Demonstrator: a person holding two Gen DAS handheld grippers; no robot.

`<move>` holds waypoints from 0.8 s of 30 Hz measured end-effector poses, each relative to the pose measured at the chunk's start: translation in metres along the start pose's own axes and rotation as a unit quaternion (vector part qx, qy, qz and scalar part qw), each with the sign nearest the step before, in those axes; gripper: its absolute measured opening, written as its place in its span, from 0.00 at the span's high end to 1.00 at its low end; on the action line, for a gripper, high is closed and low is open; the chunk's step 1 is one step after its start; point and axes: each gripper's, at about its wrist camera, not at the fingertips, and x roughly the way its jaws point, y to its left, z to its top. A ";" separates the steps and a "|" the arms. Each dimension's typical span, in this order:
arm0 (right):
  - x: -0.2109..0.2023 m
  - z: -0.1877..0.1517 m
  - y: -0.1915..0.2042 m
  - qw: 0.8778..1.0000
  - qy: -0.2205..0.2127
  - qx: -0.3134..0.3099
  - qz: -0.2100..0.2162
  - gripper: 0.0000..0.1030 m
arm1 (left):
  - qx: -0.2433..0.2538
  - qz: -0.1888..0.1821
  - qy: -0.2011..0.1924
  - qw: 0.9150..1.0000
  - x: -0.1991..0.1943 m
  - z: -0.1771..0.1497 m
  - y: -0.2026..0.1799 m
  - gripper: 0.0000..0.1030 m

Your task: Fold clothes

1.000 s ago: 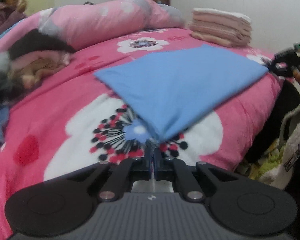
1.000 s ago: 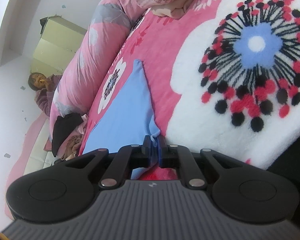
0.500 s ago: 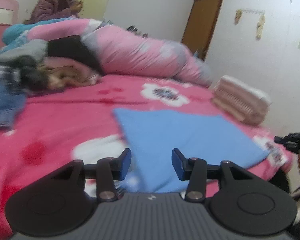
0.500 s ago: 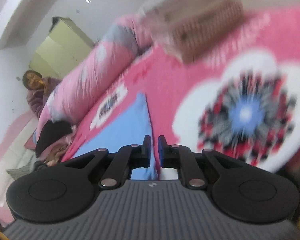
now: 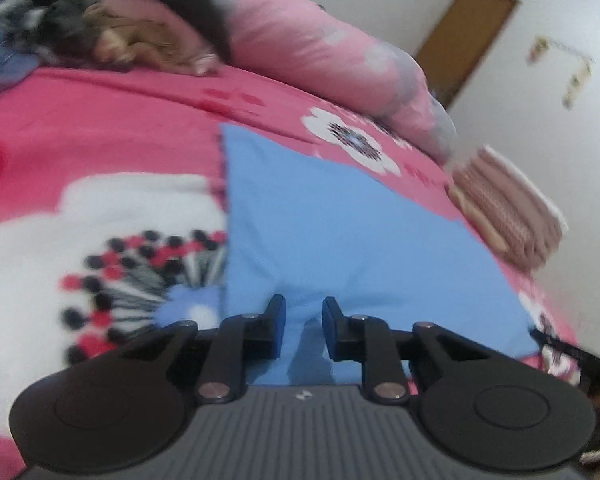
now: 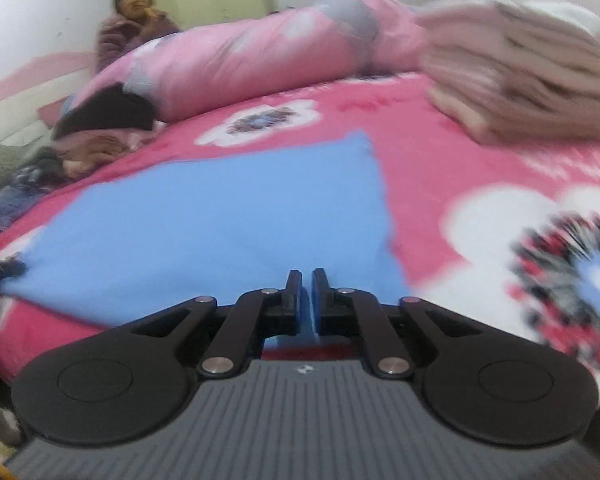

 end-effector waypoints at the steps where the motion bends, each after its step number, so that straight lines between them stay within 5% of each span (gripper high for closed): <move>1: -0.006 0.000 -0.009 1.000 -0.004 0.008 -0.013 0.99 | -0.002 0.002 -0.001 1.000 -0.002 0.000 0.004 0.79; 5: -0.025 0.006 -0.035 0.996 -0.007 0.015 -0.086 0.93 | -0.014 0.007 -0.009 1.000 -0.010 -0.001 0.008 0.79; 9: -0.038 0.014 -0.036 0.995 -0.037 0.007 -0.096 0.93 | 0.005 0.045 -0.022 0.999 -0.025 0.000 -0.001 0.75; 13: -0.035 0.028 -0.007 0.995 -0.070 -0.041 -0.063 0.93 | 0.069 0.107 -0.054 0.990 -0.047 0.008 -0.023 0.65; 19: -0.006 0.030 0.040 0.993 -0.068 -0.091 0.018 0.93 | 0.125 0.060 -0.051 0.989 -0.024 0.022 -0.063 0.64; 24: 0.014 0.016 0.059 0.993 -0.041 -0.103 0.036 0.93 | 0.151 0.038 -0.020 0.988 0.031 0.020 -0.083 0.64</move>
